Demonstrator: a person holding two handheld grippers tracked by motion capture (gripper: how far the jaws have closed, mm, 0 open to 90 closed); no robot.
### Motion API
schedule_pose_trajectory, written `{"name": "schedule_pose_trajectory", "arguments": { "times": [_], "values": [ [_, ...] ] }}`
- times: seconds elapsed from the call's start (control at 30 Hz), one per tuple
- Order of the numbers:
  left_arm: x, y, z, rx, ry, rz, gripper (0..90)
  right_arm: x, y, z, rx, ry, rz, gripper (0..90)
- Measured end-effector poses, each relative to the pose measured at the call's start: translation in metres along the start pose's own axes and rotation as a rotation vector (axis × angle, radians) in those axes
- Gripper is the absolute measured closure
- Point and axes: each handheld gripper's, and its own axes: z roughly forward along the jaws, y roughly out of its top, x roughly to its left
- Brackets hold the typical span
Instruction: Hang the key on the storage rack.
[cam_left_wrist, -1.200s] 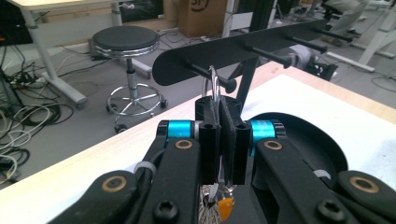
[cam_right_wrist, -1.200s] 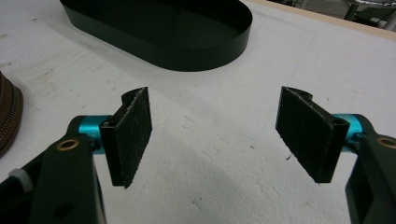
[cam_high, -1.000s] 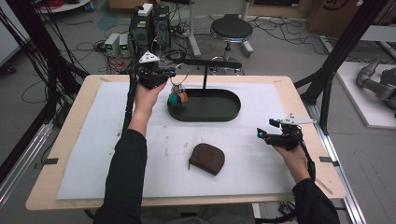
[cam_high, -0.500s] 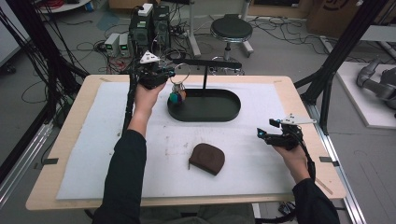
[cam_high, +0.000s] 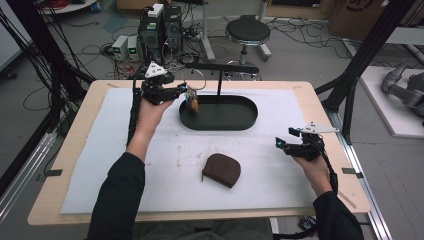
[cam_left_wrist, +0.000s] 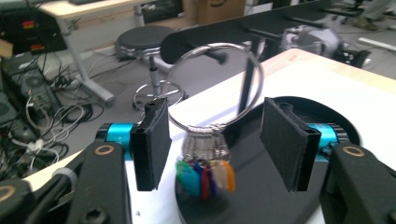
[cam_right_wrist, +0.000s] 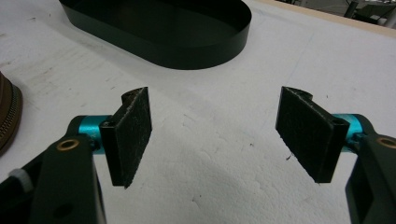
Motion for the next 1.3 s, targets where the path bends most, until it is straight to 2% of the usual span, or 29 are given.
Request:
{"name": "schedule_pose_trajectory", "arguments": {
  "times": [0.2, 0.43, 0.5, 0.63, 0.77, 1.0, 1.3],
  "values": [
    [-0.006, -0.017, -0.036, -0.028, -0.040, 0.012, 34.6, 0.000, 0.000, 0.000, 0.000, -0.001, 0.001, 27.6],
    [-0.015, -0.041, -0.076, -0.028, -0.050, 0.043, 28.1, 0.000, 0.000, -0.001, 0.004, -0.009, 0.006, 27.5],
    [-0.018, -0.050, -0.087, -0.027, -0.053, 0.064, 27.3, 0.000, 0.000, -0.003, 0.000, -0.014, 0.013, 27.6],
    [-0.021, -0.066, -0.101, -0.024, -0.054, 0.076, 26.0, -0.001, 0.001, -0.004, -0.016, -0.021, 0.021, 27.5],
    [-0.021, -0.079, -0.113, -0.030, -0.046, 0.057, 25.9, -0.004, 0.000, -0.005, -0.015, -0.028, 0.031, 27.5],
    [-0.013, -0.096, -0.128, -0.025, -0.023, 0.029, 25.7, -0.002, 0.000, -0.008, -0.018, -0.023, 0.028, 27.5],
    [0.002, -0.107, -0.134, -0.023, 0.002, 0.001, 25.6, 0.000, 0.000, -0.008, -0.014, -0.020, 0.021, 27.5]
  ]
}}
